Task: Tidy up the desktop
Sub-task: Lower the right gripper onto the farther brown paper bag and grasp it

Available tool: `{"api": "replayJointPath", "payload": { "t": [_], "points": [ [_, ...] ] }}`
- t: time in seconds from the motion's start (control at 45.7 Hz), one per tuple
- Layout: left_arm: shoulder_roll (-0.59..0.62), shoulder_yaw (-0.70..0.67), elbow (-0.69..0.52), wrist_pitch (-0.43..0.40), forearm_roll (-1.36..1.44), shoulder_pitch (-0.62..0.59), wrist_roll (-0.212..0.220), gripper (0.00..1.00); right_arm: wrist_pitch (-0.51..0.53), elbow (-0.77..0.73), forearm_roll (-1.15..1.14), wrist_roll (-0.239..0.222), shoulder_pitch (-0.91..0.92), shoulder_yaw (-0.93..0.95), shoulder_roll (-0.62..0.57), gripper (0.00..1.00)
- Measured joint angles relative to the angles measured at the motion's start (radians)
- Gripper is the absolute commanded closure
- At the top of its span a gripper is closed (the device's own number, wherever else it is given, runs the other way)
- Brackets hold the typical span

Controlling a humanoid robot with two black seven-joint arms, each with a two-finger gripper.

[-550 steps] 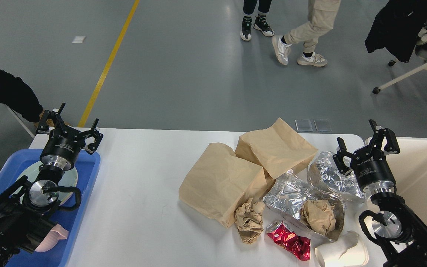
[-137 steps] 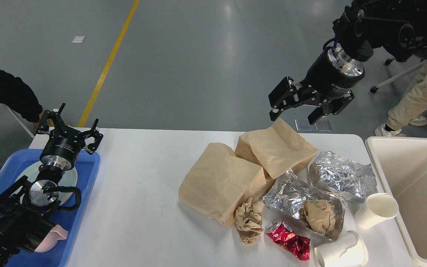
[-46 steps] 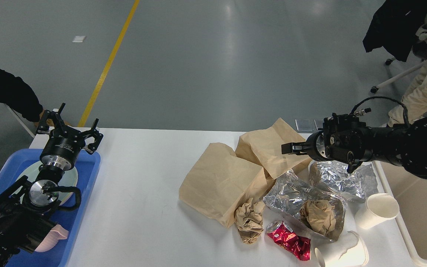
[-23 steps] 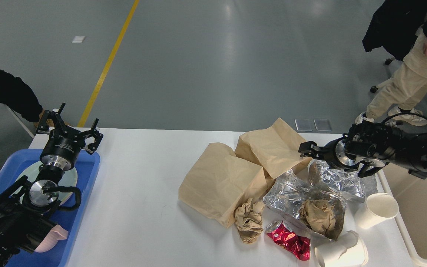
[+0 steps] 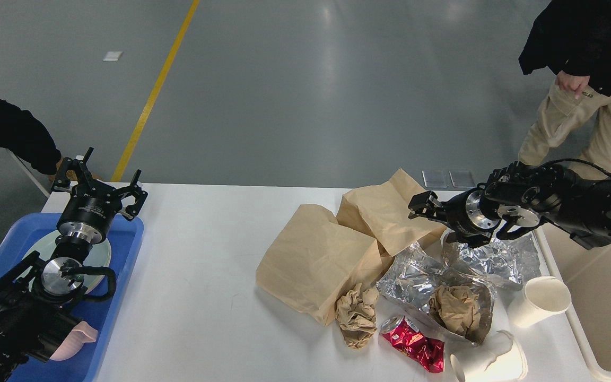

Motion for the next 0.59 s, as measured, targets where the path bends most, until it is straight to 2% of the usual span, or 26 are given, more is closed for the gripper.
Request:
{"api": "replayJointPath", "payload": {
  "t": [0.416,0.525,0.591],
  "points": [
    [0.0,0.0,0.0,0.0,0.0,0.0,0.0,0.04,-0.069,-0.012,-0.004,0.001,-0.045,0.003,0.071,0.0],
    [0.0,0.0,0.0,0.0,0.0,0.0,0.0,0.04,-0.079,-0.012,-0.007,0.001,-0.05,0.009,0.078,0.13],
    [0.0,0.0,0.0,0.0,0.0,0.0,0.0,0.04,-0.08,-0.012,-0.01,0.002,-0.052,0.014,0.08,0.27]
  ]
}}
